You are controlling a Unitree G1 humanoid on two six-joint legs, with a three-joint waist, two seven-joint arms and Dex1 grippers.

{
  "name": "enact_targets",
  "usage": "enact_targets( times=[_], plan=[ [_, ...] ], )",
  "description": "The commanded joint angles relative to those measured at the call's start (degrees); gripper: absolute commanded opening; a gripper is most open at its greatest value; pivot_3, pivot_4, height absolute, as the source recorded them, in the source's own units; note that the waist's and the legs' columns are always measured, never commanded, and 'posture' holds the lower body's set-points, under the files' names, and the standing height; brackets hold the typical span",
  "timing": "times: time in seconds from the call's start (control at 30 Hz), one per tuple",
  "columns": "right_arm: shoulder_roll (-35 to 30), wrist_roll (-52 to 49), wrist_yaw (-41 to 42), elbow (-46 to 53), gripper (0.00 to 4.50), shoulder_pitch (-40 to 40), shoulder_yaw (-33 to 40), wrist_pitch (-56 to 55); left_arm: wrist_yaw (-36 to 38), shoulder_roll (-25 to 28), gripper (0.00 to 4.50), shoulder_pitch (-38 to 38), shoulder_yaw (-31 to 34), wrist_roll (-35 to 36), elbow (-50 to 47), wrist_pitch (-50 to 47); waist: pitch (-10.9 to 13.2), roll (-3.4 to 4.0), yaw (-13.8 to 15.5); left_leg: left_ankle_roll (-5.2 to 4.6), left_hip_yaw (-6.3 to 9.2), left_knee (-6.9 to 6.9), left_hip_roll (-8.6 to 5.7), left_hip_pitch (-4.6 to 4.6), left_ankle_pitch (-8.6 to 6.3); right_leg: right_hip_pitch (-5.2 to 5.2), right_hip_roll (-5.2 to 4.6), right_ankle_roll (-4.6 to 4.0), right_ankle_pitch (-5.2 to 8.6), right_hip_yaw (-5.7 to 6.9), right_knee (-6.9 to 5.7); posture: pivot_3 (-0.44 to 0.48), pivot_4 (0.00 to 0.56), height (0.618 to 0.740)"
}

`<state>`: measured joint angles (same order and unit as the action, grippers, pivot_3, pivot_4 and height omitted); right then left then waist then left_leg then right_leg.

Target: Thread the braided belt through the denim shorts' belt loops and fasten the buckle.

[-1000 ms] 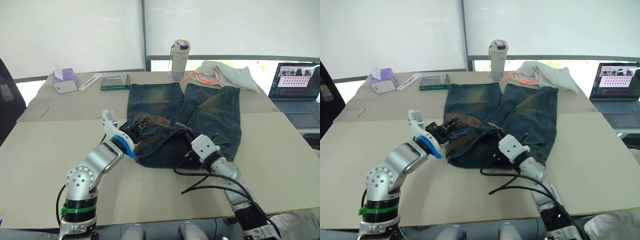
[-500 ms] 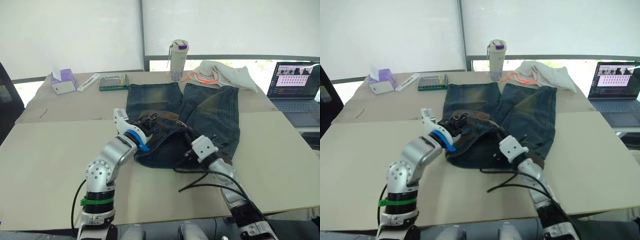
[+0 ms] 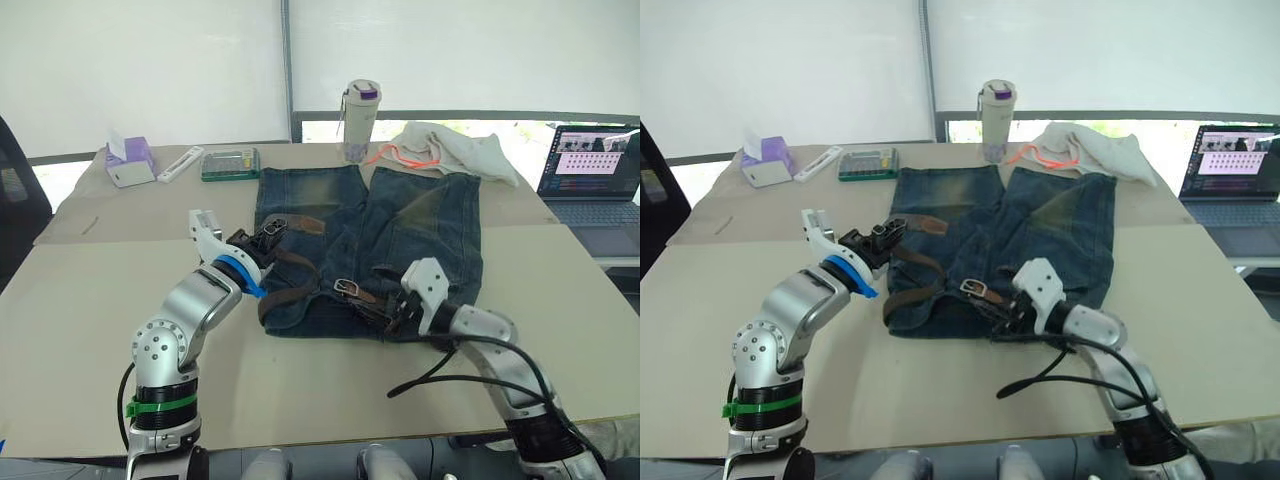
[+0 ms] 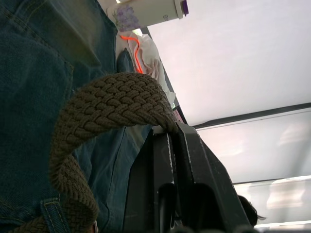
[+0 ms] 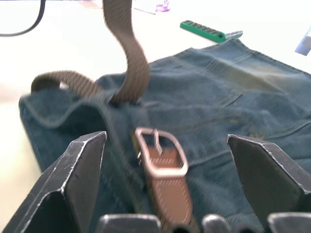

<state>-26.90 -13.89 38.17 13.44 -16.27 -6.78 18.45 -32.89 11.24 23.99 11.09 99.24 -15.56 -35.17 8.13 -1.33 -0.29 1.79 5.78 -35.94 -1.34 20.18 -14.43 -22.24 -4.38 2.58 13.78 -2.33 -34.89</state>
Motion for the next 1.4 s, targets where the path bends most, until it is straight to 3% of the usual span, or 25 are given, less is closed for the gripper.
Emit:
enact_targets(
  times=[0.03,0.17,0.8,0.97,1.07,1.4],
  plan=[
    [-1.21,6.54,-2.64,0.12,4.45,-3.29,-2.51,0.05,-0.07,-0.26,0.00,0.65,-0.21,0.94,-2.75,0.47,0.00,0.00,0.00,0.00,-0.01,0.00,0.00,0.00,0.00,-0.01,0.00,0.00,0.00,-0.01,-0.01,0.000,0.150,0.740],
    [-3.23,13.24,-3.46,-3.26,4.45,-4.06,-5.78,-2.31,0.18,-0.14,0.00,0.75,-0.13,0.69,-2.40,0.33,-0.01,-0.02,0.32,0.01,0.00,-0.01,-0.02,0.02,0.00,0.00,-0.01,0.01,0.00,0.02,0.04,0.000,0.150,0.740],
    [-4.45,25.66,-3.08,-7.13,4.45,-4.03,-10.45,-12.18,1.95,0.19,0.00,-0.06,0.03,0.06,-1.54,-0.03,-0.01,-0.02,0.32,0.03,-0.01,-0.02,-0.04,0.01,0.02,-0.01,-0.03,0.01,0.00,0.00,0.00,0.000,0.150,0.740],
    [-3.49,29.99,-7.21,-8.83,4.45,-5.22,-10.32,-16.74,2.25,0.12,0.00,-0.18,-0.06,0.03,-1.31,-0.14,-0.01,-0.01,0.33,0.04,0.00,-0.02,-0.04,0.01,0.02,-0.01,-0.02,0.01,0.00,0.00,0.00,0.000,0.150,0.740],
    [-3.26,32.20,-8.77,-10.09,3.66,-5.89,-10.80,-20.30,2.31,0.02,0.00,-0.12,-0.14,0.03,-1.24,-0.13,-0.01,-0.02,0.31,0.06,-0.01,-0.02,-0.04,0.01,0.04,-0.01,-0.02,0.01,0.00,0.00,-0.01,0.000,0.150,0.740],
    [-3.09,33.06,-7.15,-12.26,0.17,-5.02,-12.13,-23.10,2.57,0.00,0.00,-0.22,-0.11,-0.36,-1.20,-0.02,-0.01,-0.01,0.29,0.08,-0.01,-0.02,-0.04,0.00,0.05,0.00,-0.02,0.00,0.00,0.00,-0.01,0.000,0.150,0.740]
  ],
)
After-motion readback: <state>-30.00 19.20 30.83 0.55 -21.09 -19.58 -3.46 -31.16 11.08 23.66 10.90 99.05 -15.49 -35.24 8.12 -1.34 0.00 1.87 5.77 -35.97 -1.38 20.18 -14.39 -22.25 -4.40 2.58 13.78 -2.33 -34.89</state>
